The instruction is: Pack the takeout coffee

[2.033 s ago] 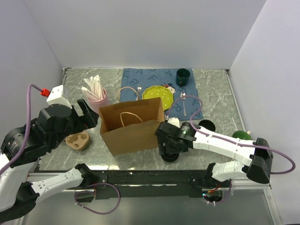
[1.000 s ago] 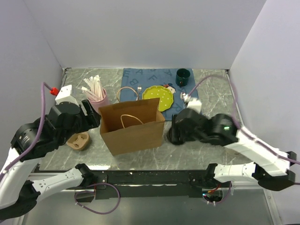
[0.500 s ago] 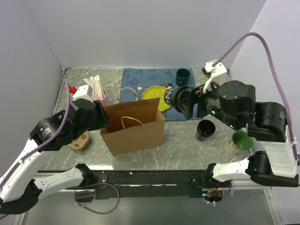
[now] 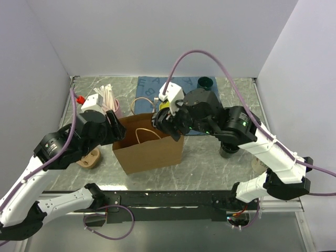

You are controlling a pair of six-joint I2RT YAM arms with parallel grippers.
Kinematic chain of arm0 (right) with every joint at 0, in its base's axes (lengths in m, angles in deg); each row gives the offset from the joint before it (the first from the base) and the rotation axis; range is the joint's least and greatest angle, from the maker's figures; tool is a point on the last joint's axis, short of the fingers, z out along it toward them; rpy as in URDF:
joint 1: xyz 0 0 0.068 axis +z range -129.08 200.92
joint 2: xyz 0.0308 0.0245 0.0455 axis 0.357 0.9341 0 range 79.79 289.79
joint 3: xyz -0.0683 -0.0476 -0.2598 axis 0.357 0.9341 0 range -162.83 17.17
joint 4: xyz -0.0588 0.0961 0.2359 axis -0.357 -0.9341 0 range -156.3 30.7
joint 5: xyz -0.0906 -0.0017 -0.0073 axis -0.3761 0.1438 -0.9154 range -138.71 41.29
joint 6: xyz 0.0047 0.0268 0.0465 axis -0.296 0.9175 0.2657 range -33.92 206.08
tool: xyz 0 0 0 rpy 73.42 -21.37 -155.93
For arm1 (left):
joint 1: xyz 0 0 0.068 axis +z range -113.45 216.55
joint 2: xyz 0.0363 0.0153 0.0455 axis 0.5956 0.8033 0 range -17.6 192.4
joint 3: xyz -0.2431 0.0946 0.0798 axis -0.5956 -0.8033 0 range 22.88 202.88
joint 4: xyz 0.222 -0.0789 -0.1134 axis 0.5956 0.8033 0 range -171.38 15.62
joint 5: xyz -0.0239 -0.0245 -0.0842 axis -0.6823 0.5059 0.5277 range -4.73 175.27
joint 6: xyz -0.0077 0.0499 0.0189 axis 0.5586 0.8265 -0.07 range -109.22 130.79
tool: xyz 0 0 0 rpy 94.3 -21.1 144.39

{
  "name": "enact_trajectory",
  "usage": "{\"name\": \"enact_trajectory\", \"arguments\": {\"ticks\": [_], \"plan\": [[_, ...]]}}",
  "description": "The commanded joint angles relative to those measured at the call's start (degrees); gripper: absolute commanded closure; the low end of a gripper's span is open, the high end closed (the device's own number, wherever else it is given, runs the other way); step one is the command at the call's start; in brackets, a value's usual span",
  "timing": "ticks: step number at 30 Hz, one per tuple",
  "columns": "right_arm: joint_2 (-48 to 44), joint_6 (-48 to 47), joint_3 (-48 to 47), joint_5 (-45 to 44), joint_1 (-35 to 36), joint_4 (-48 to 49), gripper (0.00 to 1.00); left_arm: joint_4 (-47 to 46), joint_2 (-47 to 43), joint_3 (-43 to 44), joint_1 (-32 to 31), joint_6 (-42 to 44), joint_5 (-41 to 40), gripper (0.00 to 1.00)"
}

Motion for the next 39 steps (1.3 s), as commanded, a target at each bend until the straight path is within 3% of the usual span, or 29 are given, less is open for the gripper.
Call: {"name": "enact_trajectory", "arguments": {"ticks": [1, 11, 17, 23, 30, 39], "plan": [[-1.52, -5.35, 2.47, 4.3, -0.66, 4.92, 0.41, -2.15, -2.04, -0.68, 0.19, -3.14, 0.39, 0.39], [-1.87, -1.58, 7.13, 5.71, -0.67, 0.27, 0.43, 6.63, 5.16, 4.85, 0.19, -0.85, -2.42, 0.38], [-3.37, 2.99, 11.18, 6.5, 2.05, -1.31, 0.44, 11.3, 4.12, 7.93, 0.19, -1.82, -4.01, 0.37], [-1.88, 5.19, 9.69, 4.57, 5.66, -3.07, 0.44, 10.6, 1.66, 6.97, 0.19, -1.22, -3.65, 0.42], [-1.52, 9.14, 9.77, 1.49, 8.74, -4.39, 0.44, 4.18, -0.89, 4.24, 0.19, 3.27, 3.37, 0.58], [-2.05, 10.73, 10.83, -1.06, 9.09, -3.25, 0.44, 11.99, 0.07, 6.96, 0.19, 1.96, 0.58, 0.5]]}}
